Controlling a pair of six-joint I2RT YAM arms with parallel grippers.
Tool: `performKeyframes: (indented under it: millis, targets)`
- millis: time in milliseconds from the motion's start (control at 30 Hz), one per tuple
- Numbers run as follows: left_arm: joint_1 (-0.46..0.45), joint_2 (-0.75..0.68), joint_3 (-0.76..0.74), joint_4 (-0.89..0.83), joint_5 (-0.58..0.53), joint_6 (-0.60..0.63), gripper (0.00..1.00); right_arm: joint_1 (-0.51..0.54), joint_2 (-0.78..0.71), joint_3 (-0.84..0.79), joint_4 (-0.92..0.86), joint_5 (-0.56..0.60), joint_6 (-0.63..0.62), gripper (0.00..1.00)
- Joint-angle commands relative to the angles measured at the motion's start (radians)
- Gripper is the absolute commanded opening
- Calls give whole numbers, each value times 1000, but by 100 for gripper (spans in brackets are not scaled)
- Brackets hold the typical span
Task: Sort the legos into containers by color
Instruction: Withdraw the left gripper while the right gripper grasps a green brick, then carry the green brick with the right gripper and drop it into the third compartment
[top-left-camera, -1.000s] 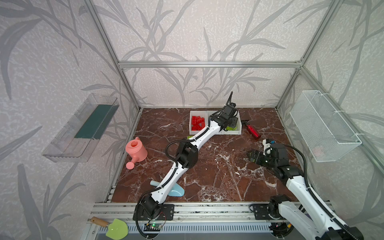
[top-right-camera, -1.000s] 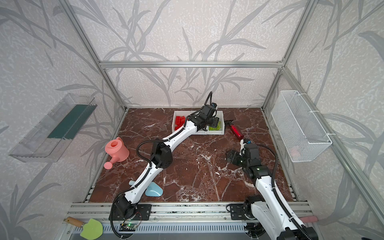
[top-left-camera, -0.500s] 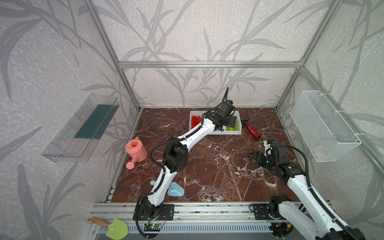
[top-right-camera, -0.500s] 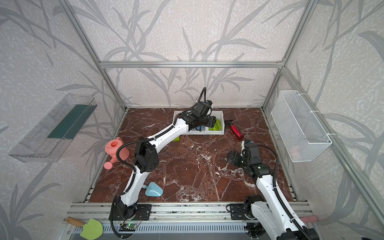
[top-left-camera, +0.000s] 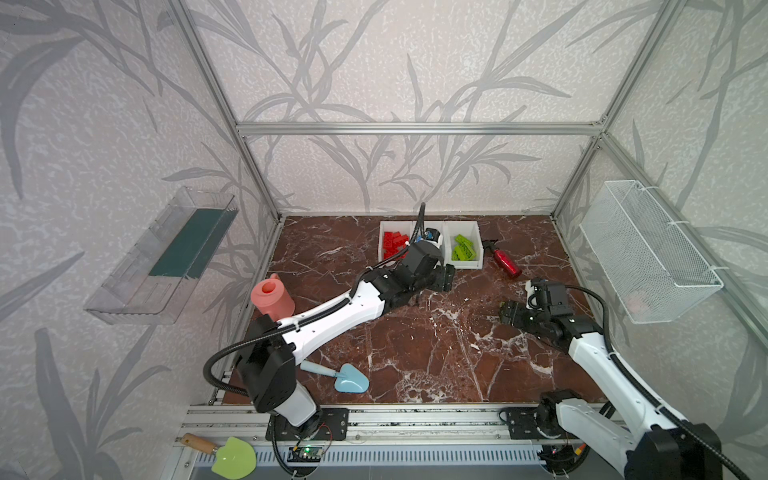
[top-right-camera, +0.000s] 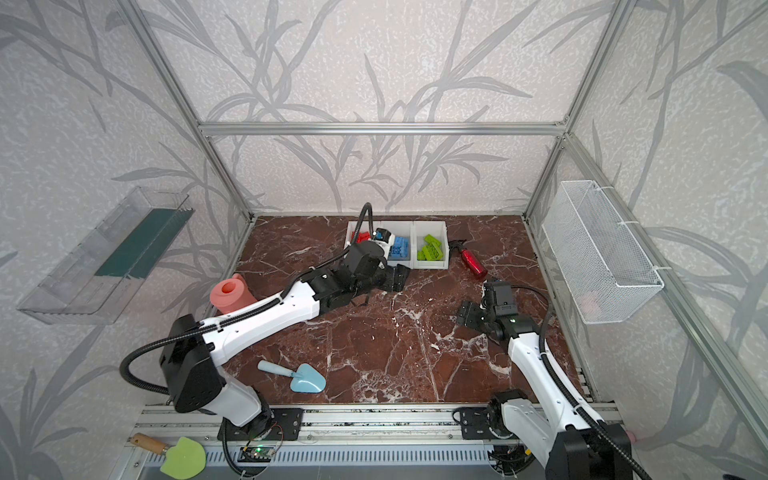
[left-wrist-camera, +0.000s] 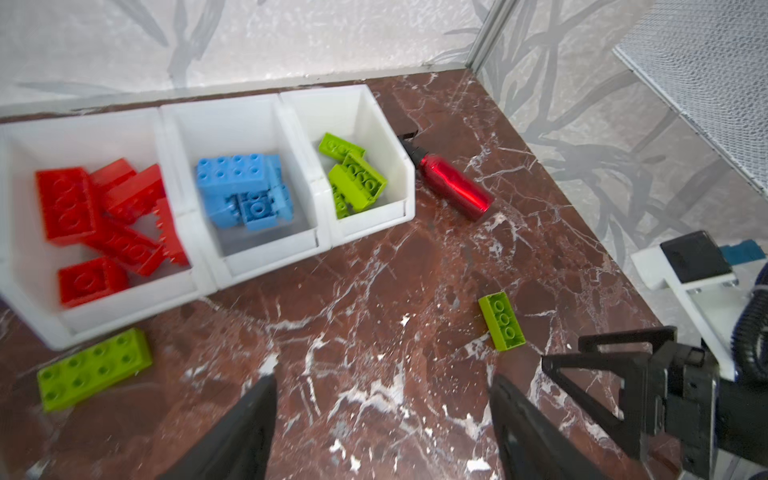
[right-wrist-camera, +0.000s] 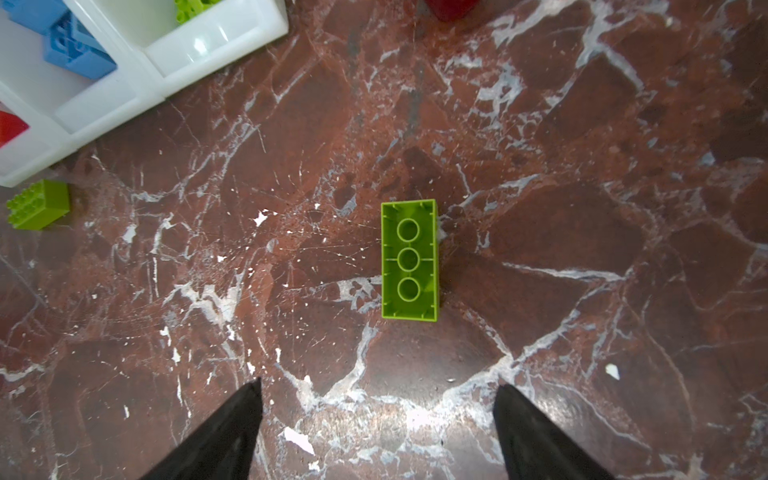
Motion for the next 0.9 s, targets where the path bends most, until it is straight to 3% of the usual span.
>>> performKeyframes:
  millis: [0,367,867]
  targets:
    - [-5,-104,-88,47,-67,-50,84,5,51,22,47,35,-13,87]
    - [-19,-318,-402,88,-125,-120,84,17,269,63,74,52,-20,80]
    - [-40,-366,-537,45,-203,-146,83,89,463,166,32,111,-45,61]
